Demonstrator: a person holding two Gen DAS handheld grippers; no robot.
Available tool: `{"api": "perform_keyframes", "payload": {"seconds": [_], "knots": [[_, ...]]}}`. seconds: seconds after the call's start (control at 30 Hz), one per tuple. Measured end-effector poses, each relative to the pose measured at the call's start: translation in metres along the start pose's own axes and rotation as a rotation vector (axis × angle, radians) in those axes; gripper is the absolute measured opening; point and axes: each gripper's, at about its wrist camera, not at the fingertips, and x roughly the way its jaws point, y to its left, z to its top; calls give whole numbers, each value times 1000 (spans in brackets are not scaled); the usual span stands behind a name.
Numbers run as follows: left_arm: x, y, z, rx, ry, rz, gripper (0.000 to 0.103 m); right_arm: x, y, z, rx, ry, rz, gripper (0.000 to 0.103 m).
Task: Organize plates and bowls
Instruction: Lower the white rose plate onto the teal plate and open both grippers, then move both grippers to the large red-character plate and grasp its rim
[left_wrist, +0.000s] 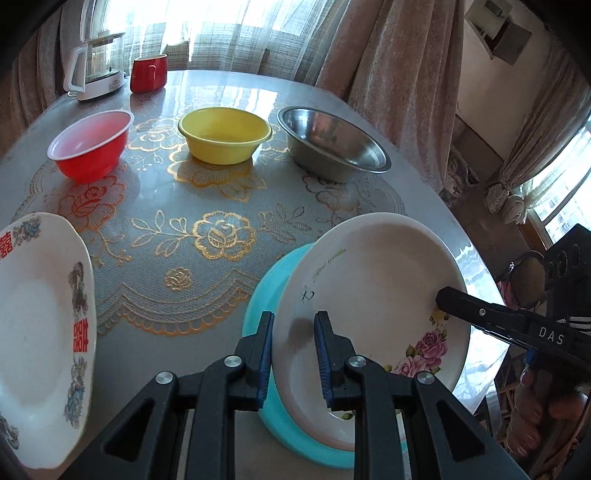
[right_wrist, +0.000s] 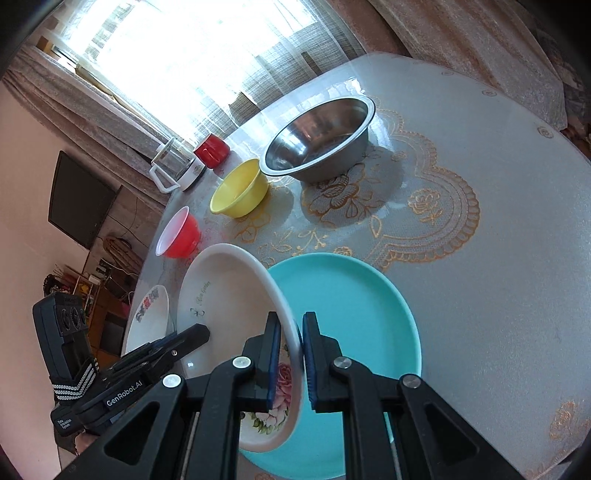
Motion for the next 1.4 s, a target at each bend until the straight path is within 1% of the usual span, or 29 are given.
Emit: {"api": "perform_keyframes", "payload": {"seconds": [0.1,0.23,0.3,0.4,0.5,0.6,0.67,0.73,0.83,0.87,0.93,1.0,1.1,1.17,1.23,1.33,1.4], "knots": [[12,-3,-8,-3,34,3,22,3,-15,-6,41,16,-9,12],[17,-10,-14,34,42,32,21,11,-28,-10,71,41,-25,12],[19,-11,-17,36,48,42,21,15,-33,-12,83,47,-34,12],[19,-12,-18,51,38,50,21,18,-35,-13,79,51,-52,14],[17,-11,-19,42,38,38,21,21,-36,-14,72,49,-63,15],[15,-7,-21,20,43,16,21,19,-39,-15,90,47,-40,16],[11,-6,-26,20,43,15,21,15,-40,-16,101,43,-33,18],[9,-8,-31,34,41,35,21,11,-39,-17,95,44,-41,18],[8,-12,-34,40,31,31,22,9,-35,-19,61,50,-62,18],[8,-14,-34,47,30,46,21,10,-33,-18,48,51,-66,17],[9,-17,-34,67,24,62,21,12,-30,-18,34,47,-94,15],[9,-16,-35,75,23,62,21,13,-26,-18,10,43,-121,15],[2,-13,-34,68,10,64,21,11,-25,-18,15,28,-129,18],[-6,-11,-33,76,-16,101,23,6,-22,-17,9,-1,-167,22],[-13,-11,-33,91,-27,123,29,-2,-18,-15,-3,-45,-206,28],[-26,-10,-34,111,-70,172,30,-14,-9,-12,-27,-105,-250,30],[-34,-9,-35,127,-95,194,33,-19,1,-10,-50,-128,-244,30]]}}
